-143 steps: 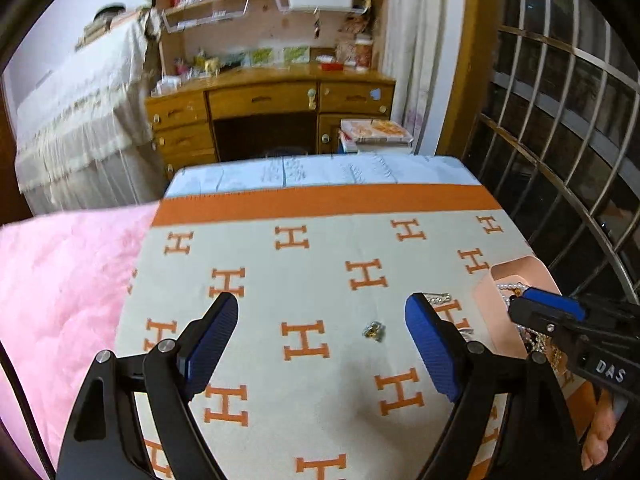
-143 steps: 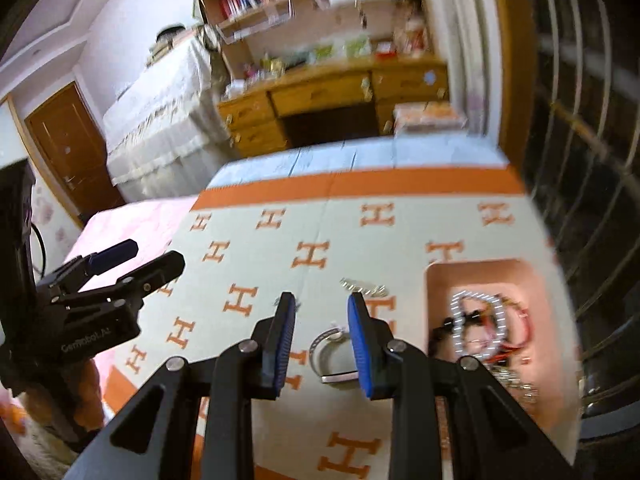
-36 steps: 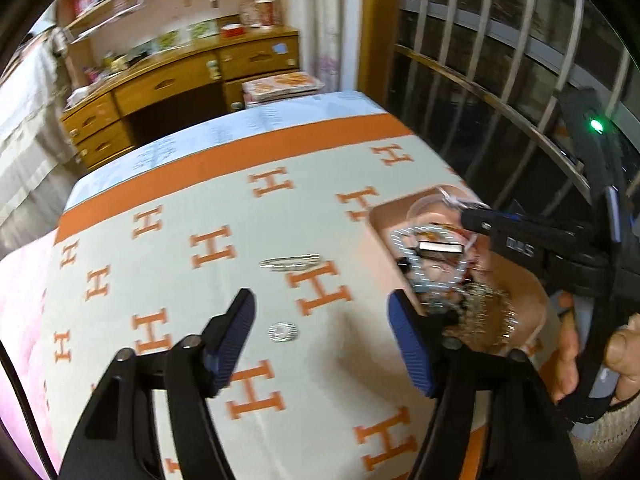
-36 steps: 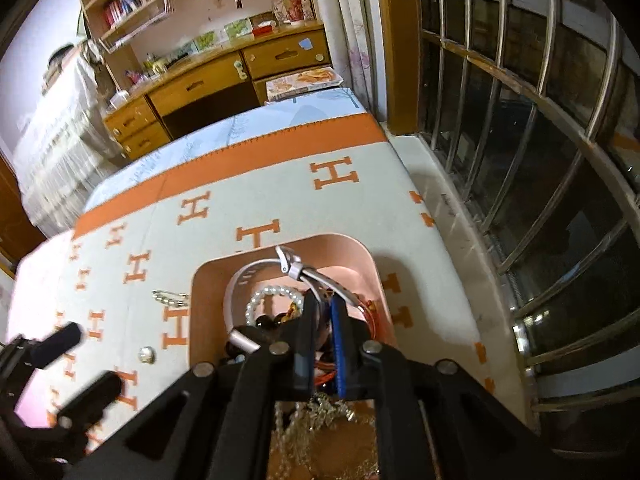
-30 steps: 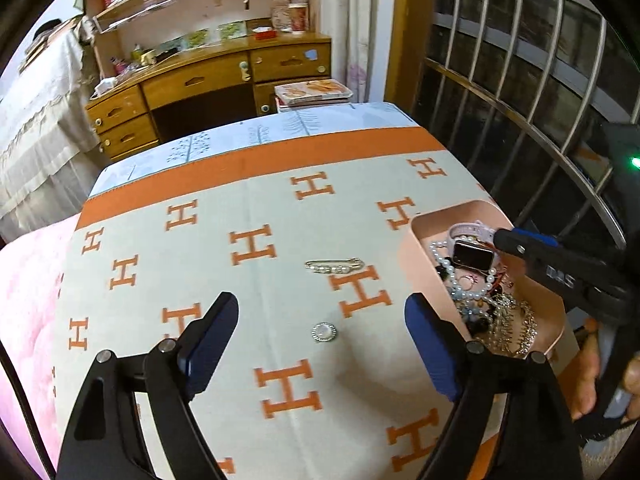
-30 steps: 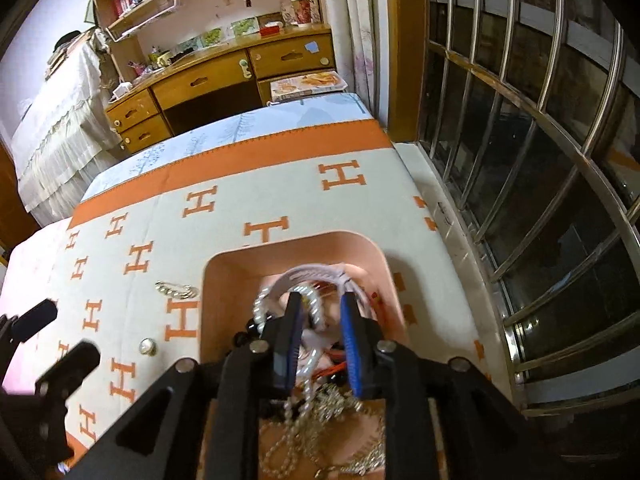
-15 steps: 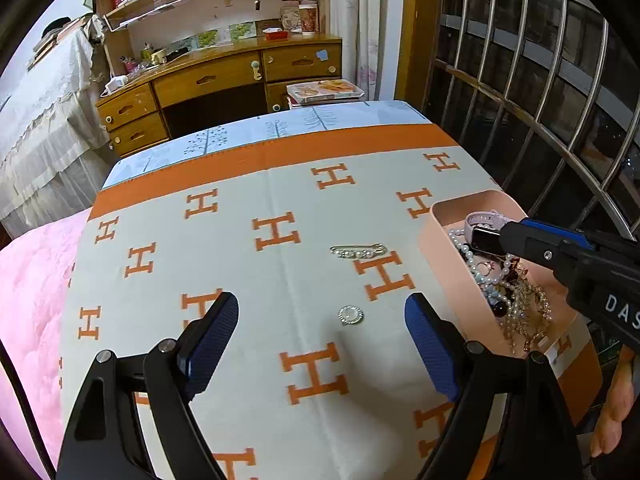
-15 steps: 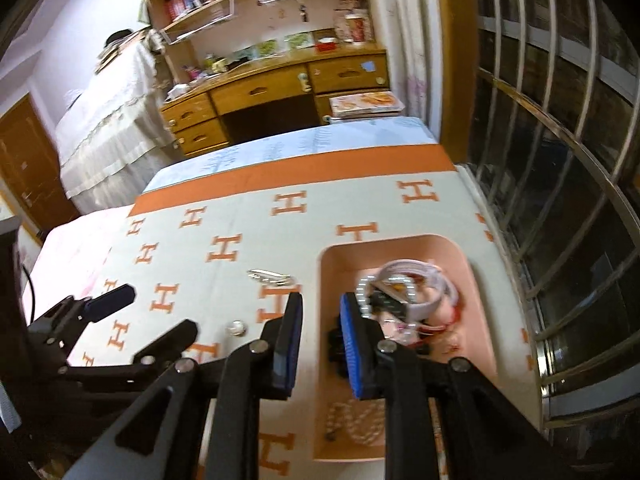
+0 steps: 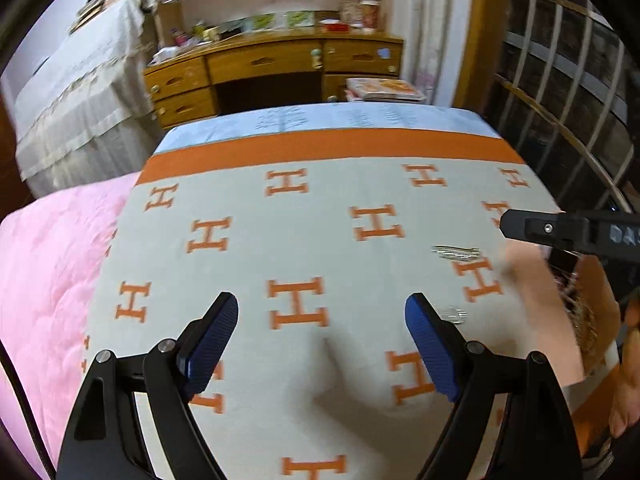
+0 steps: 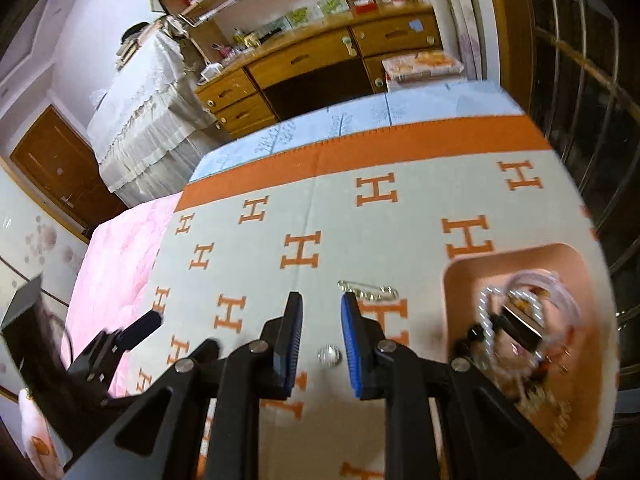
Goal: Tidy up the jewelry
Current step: 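Withdraw both tools from the tray toward the pearl bar pin and button, then grasp the pearl bar pin with the right tool while the left tool grasps the round pearl button, then carry the pin and button into the pink tray and open both tools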
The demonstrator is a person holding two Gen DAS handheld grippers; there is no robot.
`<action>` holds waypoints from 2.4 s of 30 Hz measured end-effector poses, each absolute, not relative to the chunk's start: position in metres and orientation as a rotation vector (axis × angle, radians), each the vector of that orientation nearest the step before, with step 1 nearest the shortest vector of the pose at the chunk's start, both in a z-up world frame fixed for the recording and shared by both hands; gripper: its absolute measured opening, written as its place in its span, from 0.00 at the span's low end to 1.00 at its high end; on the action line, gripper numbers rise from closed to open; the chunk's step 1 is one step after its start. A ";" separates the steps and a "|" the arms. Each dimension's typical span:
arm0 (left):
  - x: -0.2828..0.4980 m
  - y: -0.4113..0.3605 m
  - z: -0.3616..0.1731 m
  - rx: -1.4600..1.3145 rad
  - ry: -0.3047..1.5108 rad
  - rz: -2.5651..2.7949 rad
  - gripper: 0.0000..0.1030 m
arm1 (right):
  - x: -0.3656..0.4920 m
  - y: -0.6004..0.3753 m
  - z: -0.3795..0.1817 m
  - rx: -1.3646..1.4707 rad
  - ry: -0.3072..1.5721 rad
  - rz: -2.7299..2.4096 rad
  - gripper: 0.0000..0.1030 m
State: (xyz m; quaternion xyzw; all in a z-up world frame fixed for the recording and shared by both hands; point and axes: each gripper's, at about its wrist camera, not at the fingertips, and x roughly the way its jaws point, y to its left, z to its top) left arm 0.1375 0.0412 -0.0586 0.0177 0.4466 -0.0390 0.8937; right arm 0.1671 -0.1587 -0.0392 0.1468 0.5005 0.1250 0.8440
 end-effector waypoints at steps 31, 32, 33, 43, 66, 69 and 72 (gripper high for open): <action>0.143 -0.013 -0.092 0.091 1.040 -0.323 0.82 | 0.206 -0.159 -0.084 0.141 1.189 0.357 0.07; 0.143 -0.019 -0.093 0.097 1.042 -0.328 0.82 | 0.204 -0.162 -0.082 0.178 1.177 0.364 0.07; 0.144 -0.023 -0.094 0.099 1.046 -0.326 0.82 | 0.200 -0.169 -0.077 0.219 1.158 0.365 0.07; 0.146 -0.070 -0.102 0.116 1.075 -0.197 0.64 | 0.150 -0.227 -0.026 0.452 0.928 0.365 0.07; 0.136 -0.068 -0.111 -0.034 1.075 -0.173 0.16 | 0.092 -0.267 -0.032 0.518 0.878 0.364 0.07; 0.133 -0.060 -0.111 -0.073 1.082 -0.193 0.16 | 0.084 -0.262 -0.033 0.498 0.875 0.369 0.07; 0.127 -0.052 -0.104 -0.101 1.067 -0.226 0.16 | 0.077 -0.258 -0.032 0.473 0.871 0.372 0.07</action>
